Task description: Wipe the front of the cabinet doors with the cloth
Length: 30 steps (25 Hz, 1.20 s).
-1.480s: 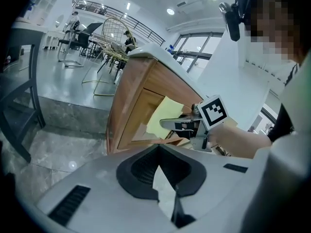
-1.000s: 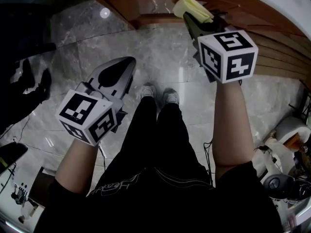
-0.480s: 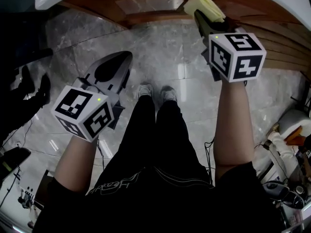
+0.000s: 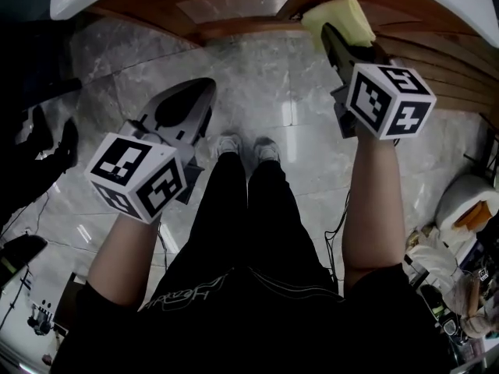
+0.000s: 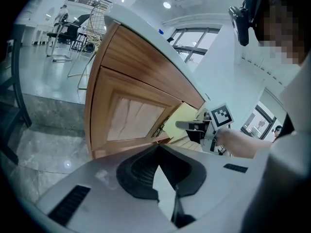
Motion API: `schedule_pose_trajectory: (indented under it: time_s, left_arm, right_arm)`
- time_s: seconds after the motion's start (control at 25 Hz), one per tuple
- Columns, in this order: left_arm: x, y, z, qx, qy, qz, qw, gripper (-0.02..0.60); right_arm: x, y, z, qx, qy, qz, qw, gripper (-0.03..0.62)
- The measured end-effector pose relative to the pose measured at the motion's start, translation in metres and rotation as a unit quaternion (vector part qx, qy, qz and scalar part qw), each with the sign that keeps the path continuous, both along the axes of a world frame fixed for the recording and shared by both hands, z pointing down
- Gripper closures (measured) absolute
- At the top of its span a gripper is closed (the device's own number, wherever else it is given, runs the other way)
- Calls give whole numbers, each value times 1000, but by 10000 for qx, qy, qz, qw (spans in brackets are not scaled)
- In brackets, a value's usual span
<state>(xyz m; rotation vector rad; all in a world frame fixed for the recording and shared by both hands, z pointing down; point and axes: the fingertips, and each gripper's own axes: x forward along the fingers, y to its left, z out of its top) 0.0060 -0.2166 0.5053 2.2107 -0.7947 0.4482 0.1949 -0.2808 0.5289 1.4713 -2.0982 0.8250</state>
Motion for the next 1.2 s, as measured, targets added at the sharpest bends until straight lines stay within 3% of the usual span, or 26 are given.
schedule_pose_trajectory:
  time_s: [0.24,0.68,1.0,1.2]
  left_arm:
    - [-20,-3,1,11,-22,-304,9995,575]
    - [-87,-1,18,-132,-87,-984,9950,575]
    - [-129,1,21,-174,-59,-1489,9887,575]
    - [-155,8,30,-252,-112,-1656,9858,575]
  right_arm:
    - [-28,7,4,-153,-605,-13,9981,553]
    - [-124,3,29,-316,-385,-968,9941,553]
    - [-206,6,42,-432,-382,-1849,9811,553]
    - [-243,2,54,-483,-335,-2044,9771,553]
